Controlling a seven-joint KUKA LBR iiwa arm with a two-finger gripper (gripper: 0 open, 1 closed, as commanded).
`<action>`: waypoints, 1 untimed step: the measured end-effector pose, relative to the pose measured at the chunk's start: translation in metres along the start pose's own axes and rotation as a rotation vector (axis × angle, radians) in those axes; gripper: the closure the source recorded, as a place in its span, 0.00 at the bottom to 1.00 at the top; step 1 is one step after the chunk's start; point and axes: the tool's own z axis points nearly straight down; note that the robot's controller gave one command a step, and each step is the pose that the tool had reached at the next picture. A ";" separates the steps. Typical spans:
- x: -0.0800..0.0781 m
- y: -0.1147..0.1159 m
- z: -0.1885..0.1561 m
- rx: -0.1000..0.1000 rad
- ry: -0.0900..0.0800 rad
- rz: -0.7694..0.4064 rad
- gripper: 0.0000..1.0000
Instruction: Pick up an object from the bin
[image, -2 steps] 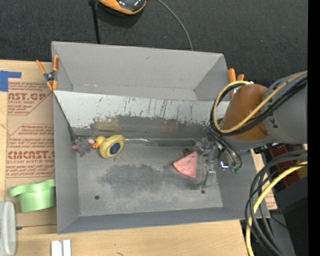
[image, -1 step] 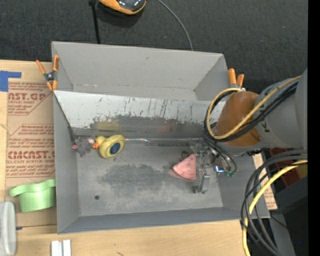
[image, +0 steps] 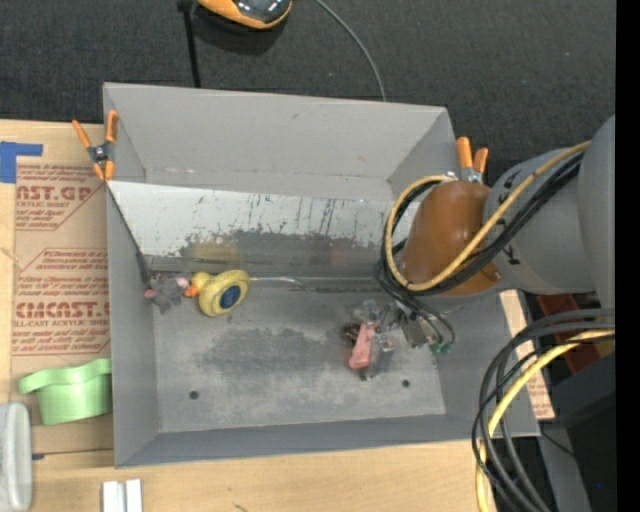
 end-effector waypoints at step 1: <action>0.000 0.000 0.000 0.000 0.000 0.000 1.00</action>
Offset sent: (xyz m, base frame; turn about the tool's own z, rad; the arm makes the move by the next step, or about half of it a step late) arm -0.0034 0.0046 0.1259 -0.0723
